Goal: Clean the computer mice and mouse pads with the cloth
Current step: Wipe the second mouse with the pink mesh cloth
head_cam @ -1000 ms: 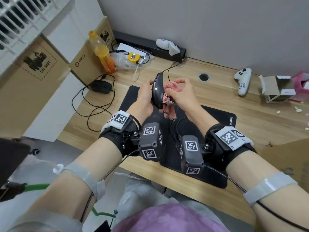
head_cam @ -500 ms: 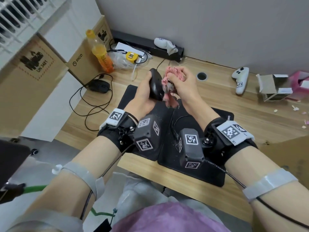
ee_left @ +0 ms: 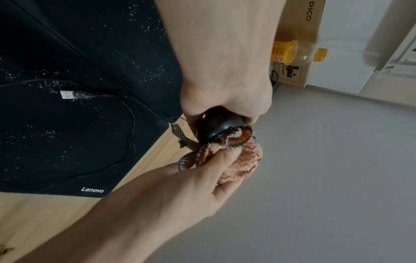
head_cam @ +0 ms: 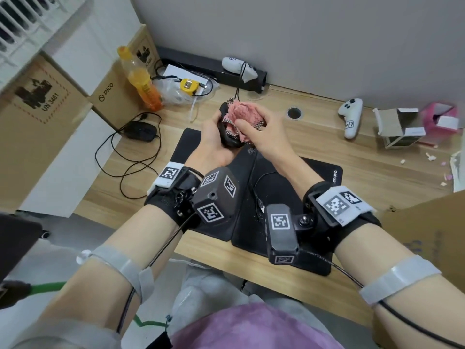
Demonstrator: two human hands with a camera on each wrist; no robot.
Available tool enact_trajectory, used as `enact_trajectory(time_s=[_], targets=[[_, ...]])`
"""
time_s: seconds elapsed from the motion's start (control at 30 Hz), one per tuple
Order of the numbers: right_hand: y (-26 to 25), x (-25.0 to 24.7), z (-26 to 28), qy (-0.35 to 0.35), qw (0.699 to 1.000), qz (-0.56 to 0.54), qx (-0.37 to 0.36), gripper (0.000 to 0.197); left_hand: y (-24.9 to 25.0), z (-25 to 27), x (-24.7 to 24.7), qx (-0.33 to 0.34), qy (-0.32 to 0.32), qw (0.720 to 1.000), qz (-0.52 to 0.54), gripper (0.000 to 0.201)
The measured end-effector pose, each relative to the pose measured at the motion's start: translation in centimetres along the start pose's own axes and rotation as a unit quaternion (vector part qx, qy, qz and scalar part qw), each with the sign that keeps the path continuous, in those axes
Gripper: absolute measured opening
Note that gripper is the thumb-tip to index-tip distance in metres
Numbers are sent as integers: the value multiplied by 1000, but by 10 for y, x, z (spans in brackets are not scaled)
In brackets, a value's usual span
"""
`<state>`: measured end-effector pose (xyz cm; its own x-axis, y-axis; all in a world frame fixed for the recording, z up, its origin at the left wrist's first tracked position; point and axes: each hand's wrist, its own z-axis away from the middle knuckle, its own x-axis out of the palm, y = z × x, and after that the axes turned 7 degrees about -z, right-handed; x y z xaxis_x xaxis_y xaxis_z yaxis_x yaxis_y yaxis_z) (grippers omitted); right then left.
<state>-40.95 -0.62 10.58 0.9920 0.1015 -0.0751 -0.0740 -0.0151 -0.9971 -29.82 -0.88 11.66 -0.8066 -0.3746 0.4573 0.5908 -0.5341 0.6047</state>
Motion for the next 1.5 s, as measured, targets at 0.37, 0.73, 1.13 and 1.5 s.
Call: enact_trajectory(time_s=[0.37,0.73,1.13,1.5], targets=[[-16,-11,1,-159,987,32,-15,25,0,3,-5,14,-6,998,62,52],[-3,-14,-32,80,989,125,-7,19,-5,13,-5,-3,-69,993,-96,54],[-4,-11,3,-137,988,68,13,25,-2,-10,-6,-20,11,999,33,51],[1,-10,-27,26,995,72,56,23,13,-13,-13,-33,-17,997,-63,33]])
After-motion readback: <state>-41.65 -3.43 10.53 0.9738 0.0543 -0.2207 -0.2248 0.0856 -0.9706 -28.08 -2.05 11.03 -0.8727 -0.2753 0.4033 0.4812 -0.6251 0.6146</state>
